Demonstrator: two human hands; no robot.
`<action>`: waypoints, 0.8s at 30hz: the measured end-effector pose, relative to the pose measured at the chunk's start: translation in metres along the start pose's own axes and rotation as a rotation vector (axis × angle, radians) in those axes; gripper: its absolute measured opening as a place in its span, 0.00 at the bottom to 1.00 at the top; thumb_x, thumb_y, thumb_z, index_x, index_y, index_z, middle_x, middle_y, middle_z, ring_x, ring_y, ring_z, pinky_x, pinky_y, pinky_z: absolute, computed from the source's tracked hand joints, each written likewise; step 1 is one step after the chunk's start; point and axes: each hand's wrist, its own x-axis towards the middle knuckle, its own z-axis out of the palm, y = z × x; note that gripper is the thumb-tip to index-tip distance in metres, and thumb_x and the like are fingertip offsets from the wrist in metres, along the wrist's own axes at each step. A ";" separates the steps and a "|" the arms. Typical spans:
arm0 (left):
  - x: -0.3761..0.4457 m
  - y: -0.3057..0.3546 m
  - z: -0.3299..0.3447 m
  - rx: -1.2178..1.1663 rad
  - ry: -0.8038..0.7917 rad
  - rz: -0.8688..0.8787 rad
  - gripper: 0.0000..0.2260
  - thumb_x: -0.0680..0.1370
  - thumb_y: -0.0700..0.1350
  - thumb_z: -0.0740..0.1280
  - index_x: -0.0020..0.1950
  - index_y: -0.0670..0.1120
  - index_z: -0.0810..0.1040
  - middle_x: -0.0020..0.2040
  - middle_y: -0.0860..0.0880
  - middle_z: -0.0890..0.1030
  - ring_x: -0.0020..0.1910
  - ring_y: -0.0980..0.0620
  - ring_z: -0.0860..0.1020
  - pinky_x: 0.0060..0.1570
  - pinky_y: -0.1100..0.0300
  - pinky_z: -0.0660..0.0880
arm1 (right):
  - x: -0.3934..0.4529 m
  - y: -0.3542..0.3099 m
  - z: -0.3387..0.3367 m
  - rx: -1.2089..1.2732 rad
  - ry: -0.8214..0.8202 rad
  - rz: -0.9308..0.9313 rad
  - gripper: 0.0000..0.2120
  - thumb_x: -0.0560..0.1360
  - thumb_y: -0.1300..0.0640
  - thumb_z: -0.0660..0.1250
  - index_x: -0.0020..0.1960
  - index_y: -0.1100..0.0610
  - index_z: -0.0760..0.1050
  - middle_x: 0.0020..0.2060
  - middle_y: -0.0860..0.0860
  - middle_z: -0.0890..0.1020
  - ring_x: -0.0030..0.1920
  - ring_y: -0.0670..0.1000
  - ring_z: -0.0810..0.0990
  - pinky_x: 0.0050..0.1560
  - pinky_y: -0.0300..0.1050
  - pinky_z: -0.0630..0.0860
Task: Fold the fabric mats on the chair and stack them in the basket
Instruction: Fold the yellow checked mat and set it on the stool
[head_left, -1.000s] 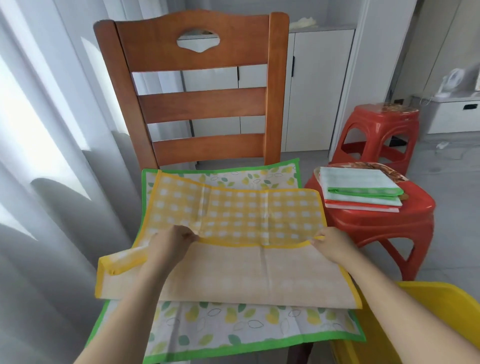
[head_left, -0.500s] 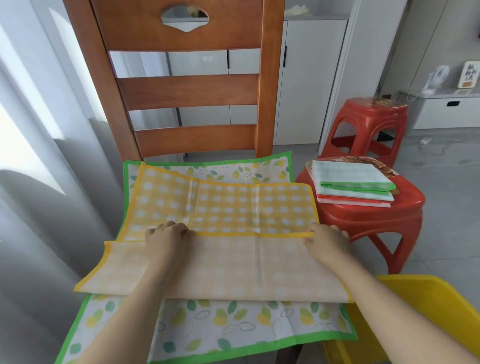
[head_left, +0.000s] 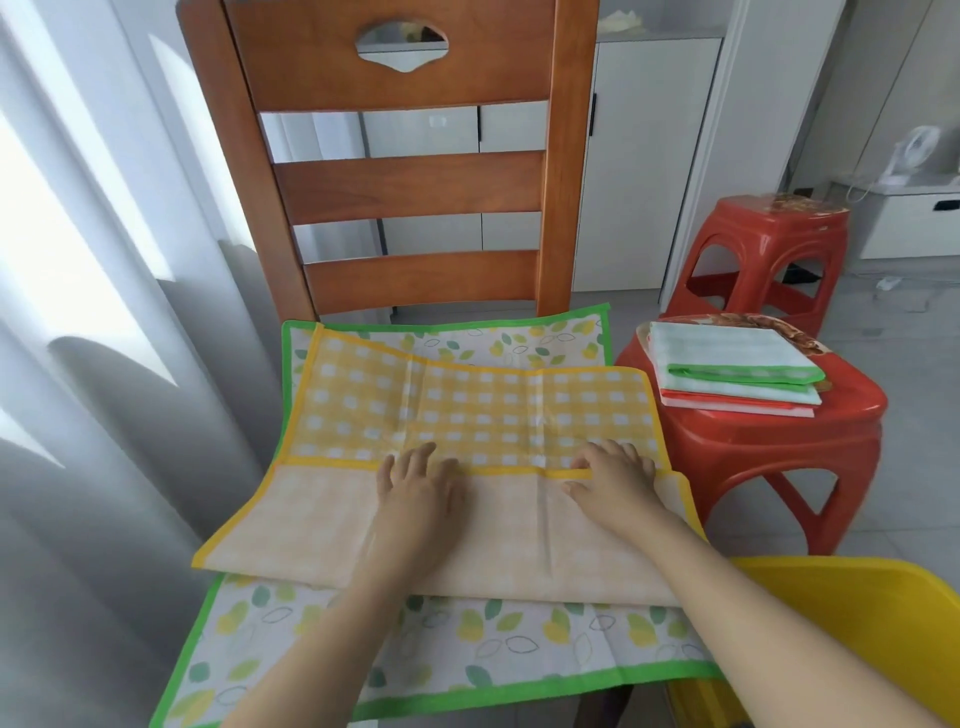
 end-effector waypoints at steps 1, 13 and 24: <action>-0.007 0.006 -0.001 -0.029 -0.038 0.006 0.21 0.79 0.56 0.49 0.65 0.53 0.73 0.72 0.48 0.67 0.72 0.48 0.62 0.73 0.49 0.49 | 0.001 -0.001 0.001 0.004 0.000 0.008 0.13 0.76 0.47 0.62 0.58 0.50 0.71 0.59 0.48 0.72 0.64 0.53 0.66 0.62 0.47 0.60; -0.051 -0.001 -0.008 0.015 -0.289 -0.031 0.27 0.81 0.60 0.46 0.78 0.55 0.44 0.79 0.47 0.42 0.77 0.50 0.39 0.75 0.52 0.39 | 0.006 -0.007 0.004 0.032 0.068 0.019 0.03 0.75 0.55 0.60 0.43 0.51 0.66 0.44 0.45 0.70 0.56 0.53 0.70 0.55 0.46 0.61; -0.050 -0.004 0.001 0.072 -0.310 -0.021 0.28 0.80 0.61 0.44 0.77 0.55 0.40 0.78 0.47 0.38 0.77 0.47 0.37 0.74 0.46 0.37 | -0.001 -0.012 0.003 -0.116 0.101 0.013 0.06 0.77 0.54 0.57 0.52 0.51 0.70 0.55 0.48 0.74 0.60 0.52 0.68 0.65 0.48 0.57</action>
